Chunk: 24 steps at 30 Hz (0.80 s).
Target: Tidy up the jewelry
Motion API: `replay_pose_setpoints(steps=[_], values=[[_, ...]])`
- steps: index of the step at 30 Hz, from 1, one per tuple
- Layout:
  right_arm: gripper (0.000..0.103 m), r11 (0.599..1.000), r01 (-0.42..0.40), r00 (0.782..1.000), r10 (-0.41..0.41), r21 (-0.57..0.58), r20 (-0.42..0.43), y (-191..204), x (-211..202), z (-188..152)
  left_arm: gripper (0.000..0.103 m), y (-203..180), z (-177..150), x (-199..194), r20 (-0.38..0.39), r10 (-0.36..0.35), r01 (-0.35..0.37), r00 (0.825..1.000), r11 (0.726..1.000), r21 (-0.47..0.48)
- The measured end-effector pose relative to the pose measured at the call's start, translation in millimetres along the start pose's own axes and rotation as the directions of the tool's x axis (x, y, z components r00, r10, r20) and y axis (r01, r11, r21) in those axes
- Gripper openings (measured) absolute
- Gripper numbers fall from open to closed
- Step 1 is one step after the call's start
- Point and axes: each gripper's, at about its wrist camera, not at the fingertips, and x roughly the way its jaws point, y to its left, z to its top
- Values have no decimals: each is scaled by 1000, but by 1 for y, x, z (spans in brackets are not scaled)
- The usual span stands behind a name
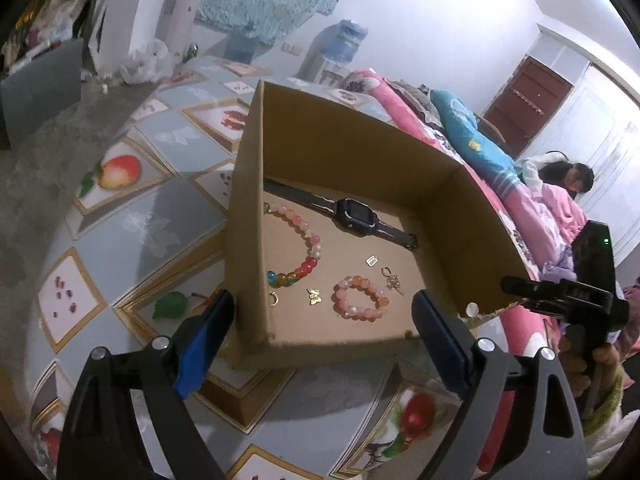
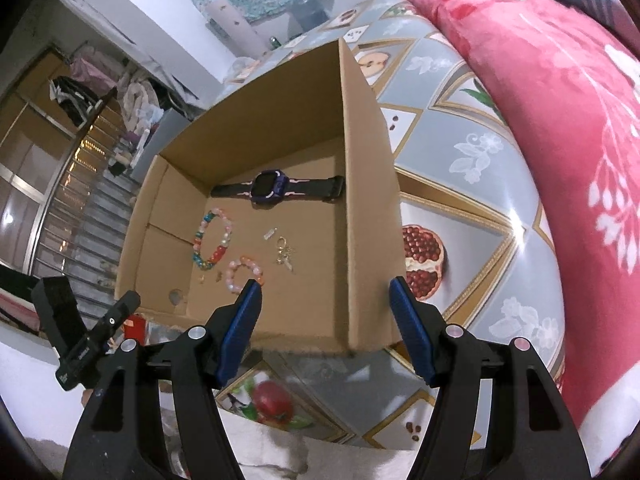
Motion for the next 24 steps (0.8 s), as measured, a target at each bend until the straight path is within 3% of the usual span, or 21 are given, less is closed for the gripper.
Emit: replay_pose_setpoints(steps=[4, 10, 17, 24], values=[[68, 999, 39, 997, -38, -13, 71, 1, -21, -13, 92, -8, -6, -22, 79, 115, -117, 990, 993, 24], [74, 990, 115, 980, -100, -79, 170, 13, -46, -41, 97, -25, -19, -53, 168, 210, -220, 963, 975, 44], [80, 974, 166, 969, -132, -152, 211, 37, -43, -72, 97, -54, -33, -61, 165, 275, -288, 947, 955, 64], [90, 948, 246, 943, -186, -204, 275, 61, -40, -85, 97, -71, -42, -48, 138, 337, -349, 932, 934, 77]])
